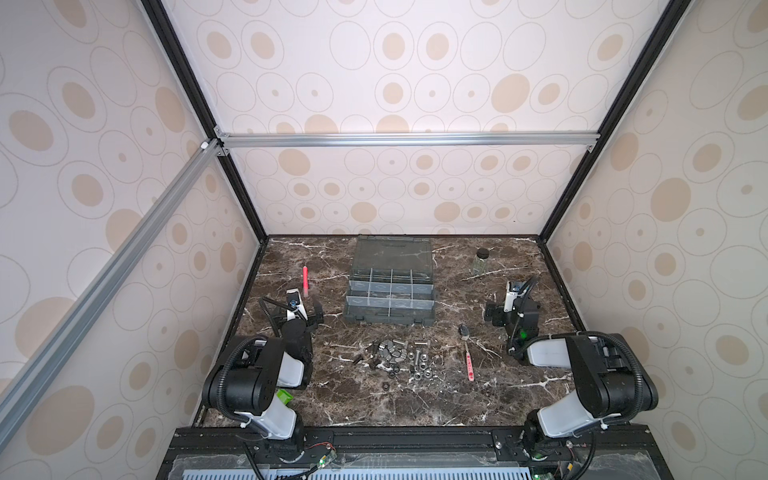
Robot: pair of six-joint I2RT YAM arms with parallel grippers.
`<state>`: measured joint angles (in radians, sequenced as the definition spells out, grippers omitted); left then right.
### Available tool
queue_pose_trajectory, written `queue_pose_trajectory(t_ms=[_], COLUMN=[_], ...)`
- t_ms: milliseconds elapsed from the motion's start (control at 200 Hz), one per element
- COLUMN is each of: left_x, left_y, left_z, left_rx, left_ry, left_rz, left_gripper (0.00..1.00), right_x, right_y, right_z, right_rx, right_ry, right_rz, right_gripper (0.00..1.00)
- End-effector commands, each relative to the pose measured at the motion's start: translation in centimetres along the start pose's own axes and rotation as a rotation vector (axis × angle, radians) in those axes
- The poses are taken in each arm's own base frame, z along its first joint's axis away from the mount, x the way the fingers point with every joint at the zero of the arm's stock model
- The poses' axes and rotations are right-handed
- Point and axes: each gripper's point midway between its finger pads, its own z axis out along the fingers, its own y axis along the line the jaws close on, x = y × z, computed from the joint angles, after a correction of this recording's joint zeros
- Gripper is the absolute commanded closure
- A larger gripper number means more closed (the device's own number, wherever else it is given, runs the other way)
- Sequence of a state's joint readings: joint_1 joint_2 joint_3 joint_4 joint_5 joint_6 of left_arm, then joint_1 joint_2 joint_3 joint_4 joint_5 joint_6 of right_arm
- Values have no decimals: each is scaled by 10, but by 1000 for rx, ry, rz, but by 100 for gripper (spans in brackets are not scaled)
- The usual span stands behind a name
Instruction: Sort the screws and nuts into containers
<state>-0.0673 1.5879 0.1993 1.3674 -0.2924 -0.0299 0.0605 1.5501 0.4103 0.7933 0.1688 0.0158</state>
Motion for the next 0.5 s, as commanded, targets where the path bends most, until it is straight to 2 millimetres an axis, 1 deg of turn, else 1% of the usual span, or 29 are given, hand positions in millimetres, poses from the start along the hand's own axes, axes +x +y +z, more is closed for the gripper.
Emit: queue_pose_trajectory(t_ms=[0,40,60,75,90,95,105,110,115,120,135,140,170,210,245,290,350,405,435,465,475,495], left_x=[-18,-25,-29,-33,-36,-37,-40,-43,-42,-43,-48,-49,-58,-70,-83,-96,-109,-121,-119,-120,-120,-118], left_y=[-1,-4,-5,-6,-6,-6,-6,-6,-6,-5,-5,-4,-1,0,-6,-11,-16,-23,-27,-34,-36,-40], left_z=[0,-2,-1,-1,0,0,1,1,1,1,2,2,2,-2,-7,-15,-25,-35,-41,-48,-50,-55], left_rx=[10,29,34,36,37,37,35,33,32,31,24,21,-2,-17,3,24,56,113,151,201,217,245], left_ry=[-57,-58,-51,-41,-29,-24,-17,-23,-10,-4,4,10,29,45,39,47,65,80,113,126,133,143], left_rz=[-19,-6,0,2,0,-1,-5,-10,-9,-10,-17,-18,-41,-63,-66,-64,-101,-146,-161,-178,-184,-196], left_gripper=[1,1,1,1,1,1,1,1,1,1,1,1,1,1,1,1,1,1,1,1,1,1], right_x=[-14,-25,-29,-26,-33,-30,-35,-34,-33,-37,-37,-41,-44,-49,-52,-53,-51,-49,-45,-44,-42,-40], right_y=[0,0,0,1,0,0,0,0,0,0,0,0,-1,-3,-6,-5,9,31,45,53,63,70], right_z=[-3,-6,-8,-11,-13,-14,-16,-17,-18,-19,-23,-24,-30,-39,-48,-58,-71,-83,-91,-99,-104,-110], right_rx=[-4,0,3,3,5,4,4,3,2,2,1,0,1,16,47,86,70,-7,-78,-131,-166,-196], right_ry=[-47,-68,-54,-29,-24,-10,-8,1,12,12,27,24,47,92,134,182,238,277,303,327,334,345], right_rz=[-8,-13,-18,-22,-20,-21,-19,-19,-18,-16,-12,-10,-6,3,2,-13,-58,-88,-82,-47,-42,-19], right_gripper=[3,3,3,3,3,3,3,3,3,3,3,3,3,3,3,3,3,3,3,4,5,5])
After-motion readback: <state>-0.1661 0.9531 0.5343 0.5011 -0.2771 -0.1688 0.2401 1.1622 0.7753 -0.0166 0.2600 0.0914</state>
